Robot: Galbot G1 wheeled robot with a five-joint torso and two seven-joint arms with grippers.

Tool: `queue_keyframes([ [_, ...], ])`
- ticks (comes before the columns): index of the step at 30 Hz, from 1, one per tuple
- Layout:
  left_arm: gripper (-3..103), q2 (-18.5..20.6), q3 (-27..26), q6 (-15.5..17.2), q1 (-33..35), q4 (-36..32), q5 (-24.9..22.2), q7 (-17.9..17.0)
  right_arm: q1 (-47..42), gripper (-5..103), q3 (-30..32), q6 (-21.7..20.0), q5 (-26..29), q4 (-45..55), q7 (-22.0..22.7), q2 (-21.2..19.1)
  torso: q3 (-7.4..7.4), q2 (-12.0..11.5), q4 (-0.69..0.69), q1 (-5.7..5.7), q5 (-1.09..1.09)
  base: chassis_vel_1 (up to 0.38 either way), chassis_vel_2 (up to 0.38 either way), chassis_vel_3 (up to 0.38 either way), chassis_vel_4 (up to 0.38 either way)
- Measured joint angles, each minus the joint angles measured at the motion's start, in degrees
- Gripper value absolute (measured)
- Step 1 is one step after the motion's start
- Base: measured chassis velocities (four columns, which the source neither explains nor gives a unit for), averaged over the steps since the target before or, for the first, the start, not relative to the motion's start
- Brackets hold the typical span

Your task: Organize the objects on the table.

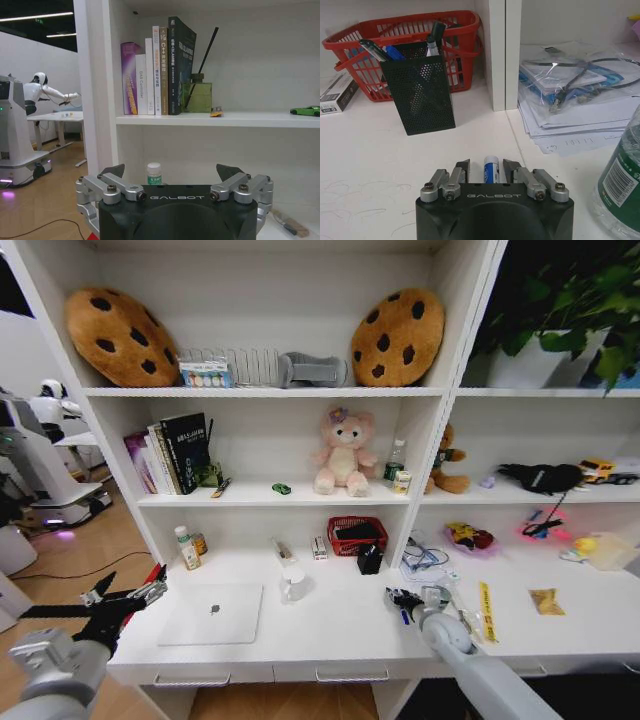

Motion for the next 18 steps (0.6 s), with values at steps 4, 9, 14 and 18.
queue_keyframes([
  [4,100,0.0,0.0,0.0,0.0,0.0,0.0,0.0,-0.11,26,0.13,-0.15,0.46,0.22,0.17,-0.27,0.01,0.0,0.0,0.0,0.02,0.0,0.0,0.0,0.0],
  [9,100,0.0,0.0,0.0,0.0,0.0,0.0,0.0,-0.46,12,0.65,-0.42,1.07,0.8,0.16,-0.63,0.01,0.0,0.0,0.0,0.04,0.0,0.0,0.0,0.0],
  [14,100,0.0,0.0,0.0,0.0,0.0,0.0,0.0,-0.63,12,1.64,2.71,1.62,3.78,-1.28,-0.84,0.02,-0.01,0.0,0.0,0.04,0.0,0.0,0.0,0.0],
  [18,100,0.0,0.0,0.0,0.0,0.0,0.0,0.0,-0.74,12,1.73,9.8,-2.19,8.59,-5.85,-1.84,0.01,-0.01,0.0,0.0,0.01,0.0,0.0,0.0,0.0],
])
